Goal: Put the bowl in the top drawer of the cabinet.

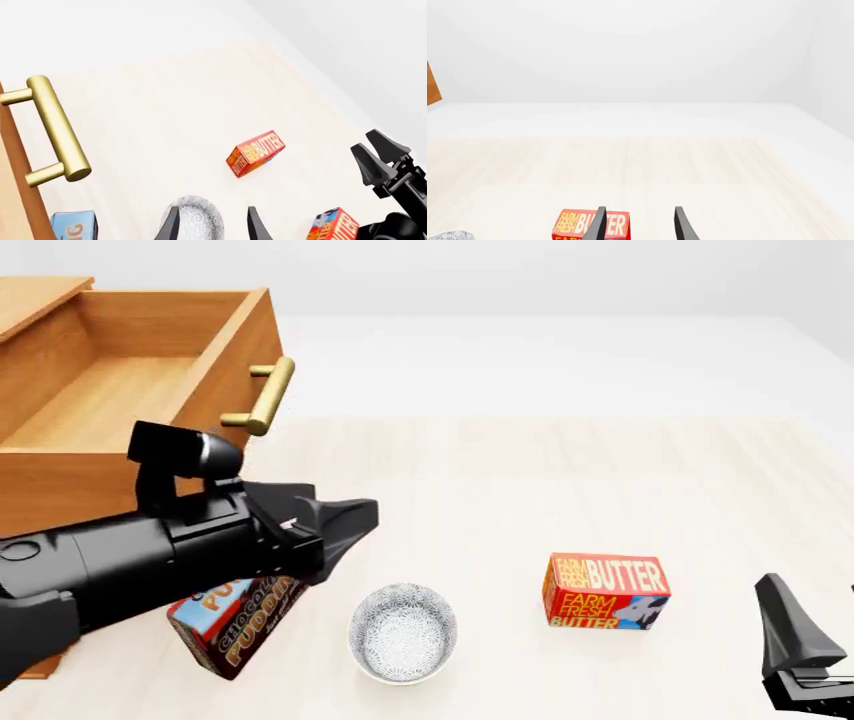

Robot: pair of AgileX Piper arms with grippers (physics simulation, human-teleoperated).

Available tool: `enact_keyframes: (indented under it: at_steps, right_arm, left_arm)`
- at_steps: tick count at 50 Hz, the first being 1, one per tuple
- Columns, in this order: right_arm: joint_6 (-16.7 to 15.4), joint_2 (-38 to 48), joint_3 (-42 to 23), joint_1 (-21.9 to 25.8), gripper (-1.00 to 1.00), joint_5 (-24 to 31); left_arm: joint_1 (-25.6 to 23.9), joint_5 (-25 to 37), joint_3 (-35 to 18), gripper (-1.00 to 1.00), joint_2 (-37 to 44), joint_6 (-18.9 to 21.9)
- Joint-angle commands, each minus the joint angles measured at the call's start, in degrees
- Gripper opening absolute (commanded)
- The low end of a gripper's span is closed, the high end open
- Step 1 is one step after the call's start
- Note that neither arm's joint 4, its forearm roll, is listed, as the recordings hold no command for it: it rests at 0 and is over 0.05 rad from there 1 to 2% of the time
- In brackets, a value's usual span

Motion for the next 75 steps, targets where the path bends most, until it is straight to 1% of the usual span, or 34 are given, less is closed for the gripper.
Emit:
enact_keyframes:
  at_steps: [1, 9, 33, 37, 39, 53, 57, 67, 75]
  right_arm:
    - [0.0, 0.0, 0.0, 0.0, 1.0, 0.0]
    - [0.0, 0.0, 0.0, 0.0, 1.0, 0.0]
    - [0.0, 0.0, 0.0, 0.0, 1.0, 0.0]
    - [0.0, 0.0, 0.0, 0.0, 1.0, 0.0]
    - [0.0, 0.0, 0.0, 0.0, 1.0, 0.0]
    - [0.0, 0.0, 0.0, 0.0, 1.0, 0.0]
    - [0.0, 0.0, 0.0, 0.0, 1.0, 0.0]
    - [0.0, 0.0, 0.0, 0.0, 1.0, 0.0]
    - [0.0, 0.0, 0.0, 0.0, 1.0, 0.0]
  left_arm:
    - [0.5, -2.4, 2.0, 1.0, 1.6, -1.3]
    - [1.1, -4.8, 3.8, 1.0, 3.6, -2.5]
    - [2.9, -10.0, 6.2, 1.0, 8.9, -4.2]
    - [3.5, -11.0, 6.7, 1.0, 10.1, -4.3]
    - [5.0, -11.6, 6.7, 1.0, 11.3, -4.5]
    - [5.0, -13.8, 7.9, 1.0, 13.5, -5.3]
    - [4.5, -15.0, 8.6, 1.0, 14.6, -6.2]
    - [4.3, -16.4, 9.4, 1.0, 16.0, -7.0]
    - [4.0, -17.6, 9.9, 1.0, 17.1, -7.2]
